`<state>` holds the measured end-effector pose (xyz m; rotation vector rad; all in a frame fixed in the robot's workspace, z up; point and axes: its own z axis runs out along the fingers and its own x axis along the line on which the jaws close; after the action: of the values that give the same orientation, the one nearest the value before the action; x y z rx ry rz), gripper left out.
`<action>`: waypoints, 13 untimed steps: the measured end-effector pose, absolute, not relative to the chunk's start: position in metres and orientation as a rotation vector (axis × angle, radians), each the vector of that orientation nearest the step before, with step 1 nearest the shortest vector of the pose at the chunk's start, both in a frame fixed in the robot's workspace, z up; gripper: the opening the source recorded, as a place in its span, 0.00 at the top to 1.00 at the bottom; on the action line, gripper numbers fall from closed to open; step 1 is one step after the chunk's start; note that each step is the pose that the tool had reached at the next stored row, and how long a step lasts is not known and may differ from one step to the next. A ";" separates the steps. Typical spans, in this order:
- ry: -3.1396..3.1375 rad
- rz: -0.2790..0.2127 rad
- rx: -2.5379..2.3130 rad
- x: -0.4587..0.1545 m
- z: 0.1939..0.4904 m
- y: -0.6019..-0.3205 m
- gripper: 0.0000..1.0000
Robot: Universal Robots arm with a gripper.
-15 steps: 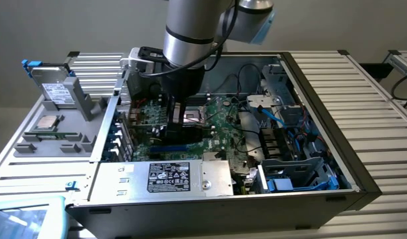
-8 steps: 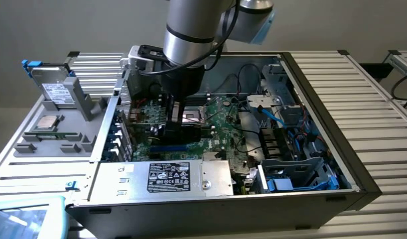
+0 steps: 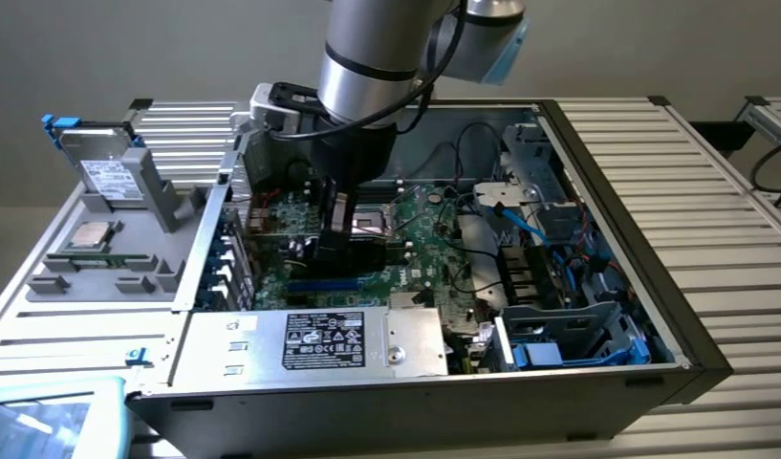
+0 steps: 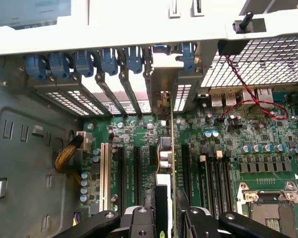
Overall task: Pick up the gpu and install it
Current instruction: 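Insert the gpu into the slot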
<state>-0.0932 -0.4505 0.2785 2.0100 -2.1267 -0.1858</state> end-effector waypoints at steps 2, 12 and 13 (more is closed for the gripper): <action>-2.127 -0.186 2.010 -0.093 0.279 -0.450 0.73; -2.121 -0.197 2.002 -0.093 0.279 -0.451 0.73; -2.121 -0.198 2.002 -0.093 0.280 -0.451 0.73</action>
<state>-0.0931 -0.4507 0.2795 2.0019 -2.1210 -0.1977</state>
